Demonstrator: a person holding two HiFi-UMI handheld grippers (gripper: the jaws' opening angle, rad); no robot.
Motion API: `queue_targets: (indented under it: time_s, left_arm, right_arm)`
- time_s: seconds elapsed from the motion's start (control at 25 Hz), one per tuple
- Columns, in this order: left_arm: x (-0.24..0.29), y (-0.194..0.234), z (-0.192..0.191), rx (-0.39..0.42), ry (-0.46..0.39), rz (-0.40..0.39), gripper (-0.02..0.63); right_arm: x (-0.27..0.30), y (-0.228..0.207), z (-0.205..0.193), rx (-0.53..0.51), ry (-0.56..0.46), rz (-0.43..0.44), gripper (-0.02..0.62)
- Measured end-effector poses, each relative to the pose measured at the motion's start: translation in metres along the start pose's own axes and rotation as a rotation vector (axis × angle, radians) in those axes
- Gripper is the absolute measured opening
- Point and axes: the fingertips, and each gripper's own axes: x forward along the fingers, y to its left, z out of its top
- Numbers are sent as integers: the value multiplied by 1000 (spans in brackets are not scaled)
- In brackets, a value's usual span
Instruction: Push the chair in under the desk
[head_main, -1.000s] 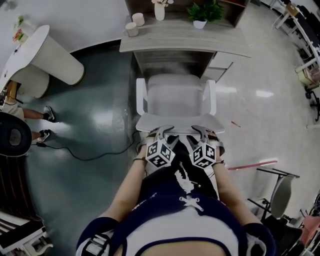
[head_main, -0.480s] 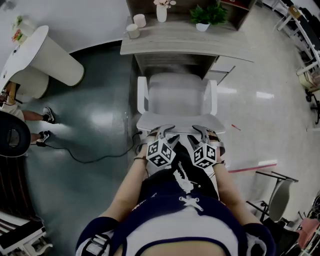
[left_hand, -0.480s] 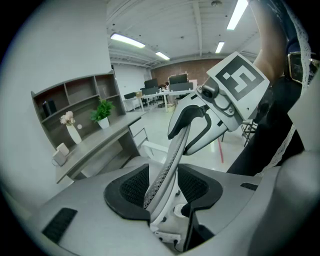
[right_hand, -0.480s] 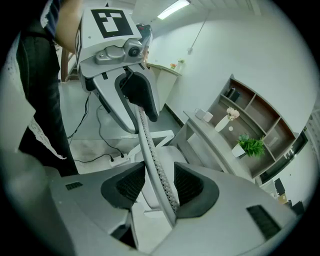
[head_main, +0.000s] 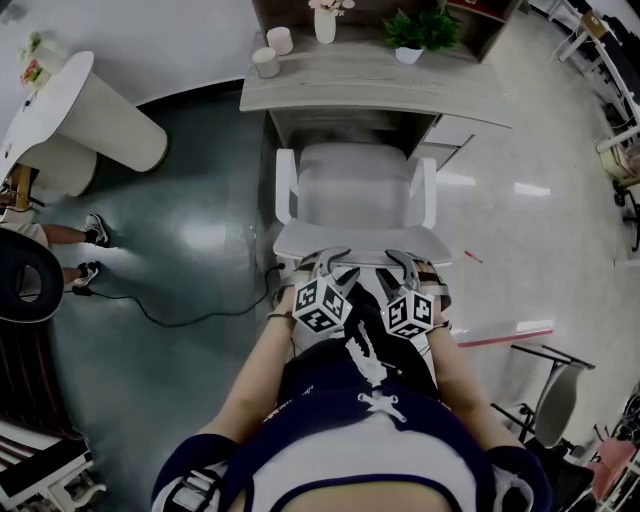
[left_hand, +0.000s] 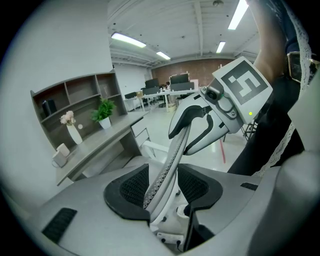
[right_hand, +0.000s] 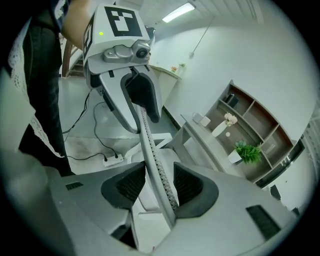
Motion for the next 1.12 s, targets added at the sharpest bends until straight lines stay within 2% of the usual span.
queue_targets:
  time_s: [1.12]
  left_arm:
    - [14,31,6,10,0,1,183]
  right_arm:
    - [20,-27,2,-35,-20,-5,156]
